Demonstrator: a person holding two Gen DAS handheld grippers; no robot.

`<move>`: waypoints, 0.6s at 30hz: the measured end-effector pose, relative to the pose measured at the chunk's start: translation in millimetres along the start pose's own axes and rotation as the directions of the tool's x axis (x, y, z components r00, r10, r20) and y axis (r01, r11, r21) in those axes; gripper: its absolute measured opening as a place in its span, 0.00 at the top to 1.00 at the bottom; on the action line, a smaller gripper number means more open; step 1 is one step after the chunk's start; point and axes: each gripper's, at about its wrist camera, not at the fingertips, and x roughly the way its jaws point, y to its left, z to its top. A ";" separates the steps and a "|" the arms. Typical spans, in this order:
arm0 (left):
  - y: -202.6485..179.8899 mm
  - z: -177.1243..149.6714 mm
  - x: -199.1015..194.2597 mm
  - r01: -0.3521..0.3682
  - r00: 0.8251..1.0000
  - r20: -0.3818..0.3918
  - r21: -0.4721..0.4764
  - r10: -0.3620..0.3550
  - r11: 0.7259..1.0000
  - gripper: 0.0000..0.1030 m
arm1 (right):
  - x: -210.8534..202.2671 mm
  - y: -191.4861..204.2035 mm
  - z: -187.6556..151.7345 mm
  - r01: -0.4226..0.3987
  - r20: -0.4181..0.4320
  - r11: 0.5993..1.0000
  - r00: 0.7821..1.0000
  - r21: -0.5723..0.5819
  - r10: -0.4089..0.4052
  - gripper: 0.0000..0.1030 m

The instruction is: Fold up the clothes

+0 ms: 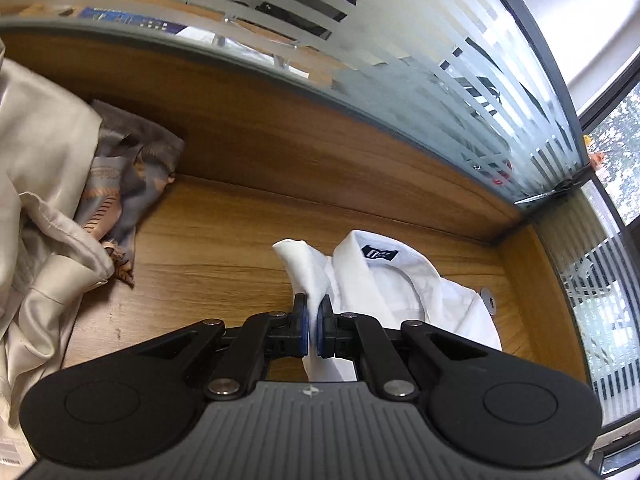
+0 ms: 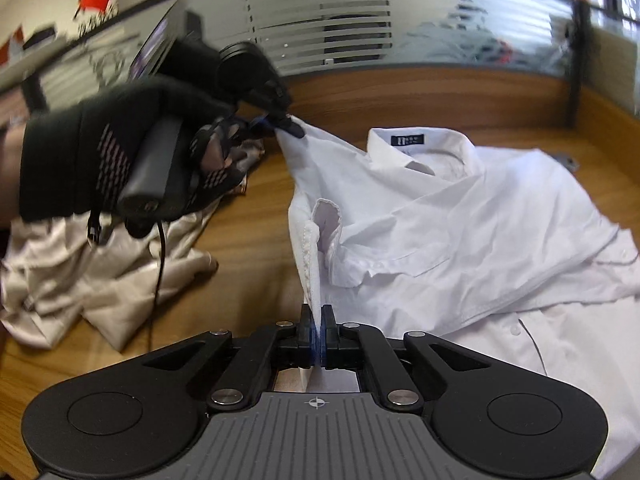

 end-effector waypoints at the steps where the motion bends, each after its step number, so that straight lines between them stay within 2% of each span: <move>1: -6.7 2.0 0.9 -0.010 1.000 0.001 0.006 0.010 1.000 0.96 | -2.1 -9.6 2.1 -0.012 -0.002 1.000 1.000 0.018 0.012 0.96; 4: -30.5 6.7 4.4 -0.037 0.999 0.012 0.016 0.037 0.999 0.96 | -3.9 -41.0 12.5 -0.046 -0.004 0.997 0.999 0.068 0.046 0.96; 10: -79.3 -5.0 28.0 -0.067 0.998 0.015 0.049 0.067 0.996 0.95 | -2.2 -102.1 24.3 -0.126 -0.008 0.977 0.992 0.174 0.129 0.96; 15: -115.2 -19.9 63.3 -0.095 0.995 -0.004 0.095 0.096 0.991 0.92 | 9.3 -152.9 19.8 -0.180 0.002 0.951 0.983 0.250 0.185 0.95; 18: -131.3 -30.8 88.6 -0.127 0.992 -0.009 0.146 0.129 0.981 0.87 | 25.3 -185.7 11.6 -0.215 -0.003 0.917 0.973 0.337 0.229 0.95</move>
